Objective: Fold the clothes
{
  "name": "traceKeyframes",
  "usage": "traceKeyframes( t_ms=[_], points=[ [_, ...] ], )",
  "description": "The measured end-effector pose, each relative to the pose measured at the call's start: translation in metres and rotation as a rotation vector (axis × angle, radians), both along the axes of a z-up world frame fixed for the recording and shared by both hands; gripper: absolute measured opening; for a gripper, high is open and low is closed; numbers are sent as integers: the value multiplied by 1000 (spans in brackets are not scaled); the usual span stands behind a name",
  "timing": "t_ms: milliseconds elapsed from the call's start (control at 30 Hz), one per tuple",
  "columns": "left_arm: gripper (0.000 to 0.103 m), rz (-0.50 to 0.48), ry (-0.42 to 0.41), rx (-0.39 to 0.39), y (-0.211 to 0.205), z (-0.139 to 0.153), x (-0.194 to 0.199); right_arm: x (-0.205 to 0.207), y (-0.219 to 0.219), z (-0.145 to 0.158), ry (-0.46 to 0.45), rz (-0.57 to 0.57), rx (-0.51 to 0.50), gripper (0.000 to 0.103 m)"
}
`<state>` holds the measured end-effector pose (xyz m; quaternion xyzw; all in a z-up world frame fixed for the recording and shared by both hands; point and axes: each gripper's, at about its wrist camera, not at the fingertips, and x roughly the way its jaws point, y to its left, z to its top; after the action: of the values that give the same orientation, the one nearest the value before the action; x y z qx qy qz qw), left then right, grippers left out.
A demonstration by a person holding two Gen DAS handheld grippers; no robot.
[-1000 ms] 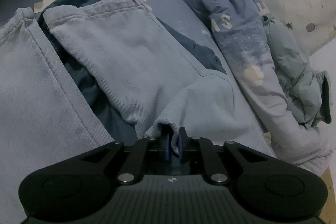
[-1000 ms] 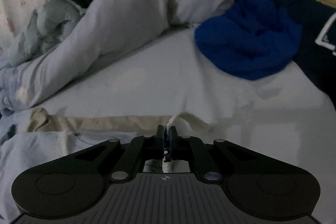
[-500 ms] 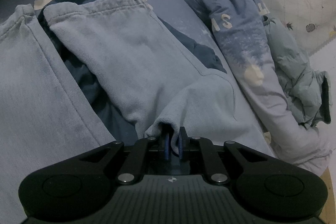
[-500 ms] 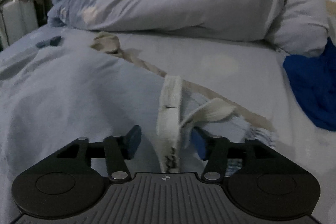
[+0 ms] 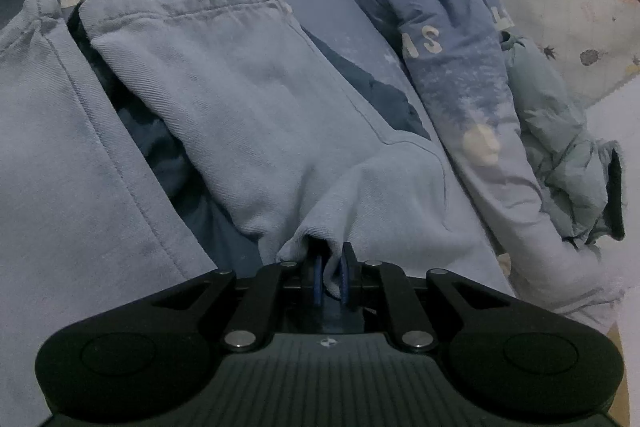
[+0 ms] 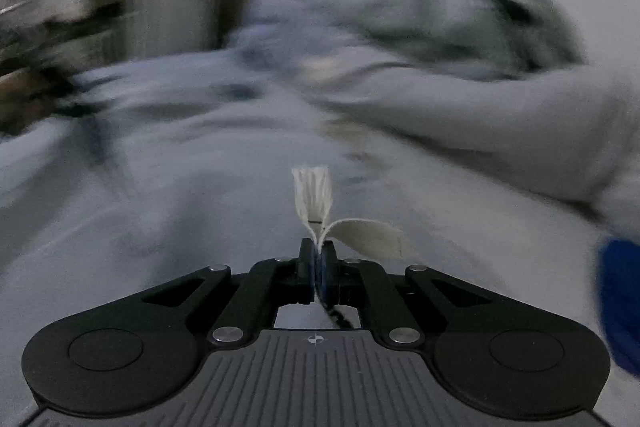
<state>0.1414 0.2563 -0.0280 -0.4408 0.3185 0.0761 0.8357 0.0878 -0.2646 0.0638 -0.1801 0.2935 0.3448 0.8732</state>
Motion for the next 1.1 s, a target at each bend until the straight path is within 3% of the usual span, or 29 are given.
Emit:
traceKeyframes(
  t_ms=[67,133,233,300,433,500,633,733,867,933,967,1000,1100],
  points=[
    [19,-6,-13,-10,0,-2,0,-16,10,2,82,87,-80,11],
    [23,-15,-25,-32,2,-3,-1,-33,21,5,135,155,-144,36],
    [40,-38,-61,-74,5,-1,-4,-59,36,17,203,238,-166,67],
    [59,-49,-95,-112,9,1,-7,-72,46,30,224,276,-126,73],
    [75,-73,-128,-155,22,14,-17,-90,67,62,205,311,-29,89],
    [84,-53,-135,-132,33,23,-27,-89,78,76,175,297,19,92],
    [86,44,-134,-59,75,32,-49,-78,95,100,84,243,85,94],
    [86,116,-87,-37,105,20,-53,-69,115,106,25,185,143,97],
    [79,138,-50,-4,121,1,-39,-49,153,115,-17,123,179,98],
    [54,157,-53,15,126,-4,-33,-42,176,114,-32,129,175,99],
    [29,174,-37,20,129,-5,-30,-39,188,113,-40,129,172,99],
    [14,185,-38,5,133,-8,-28,-37,196,113,-39,133,168,99],
    [8,191,-81,18,141,-4,-27,-34,216,112,-29,151,151,99]
  ],
)
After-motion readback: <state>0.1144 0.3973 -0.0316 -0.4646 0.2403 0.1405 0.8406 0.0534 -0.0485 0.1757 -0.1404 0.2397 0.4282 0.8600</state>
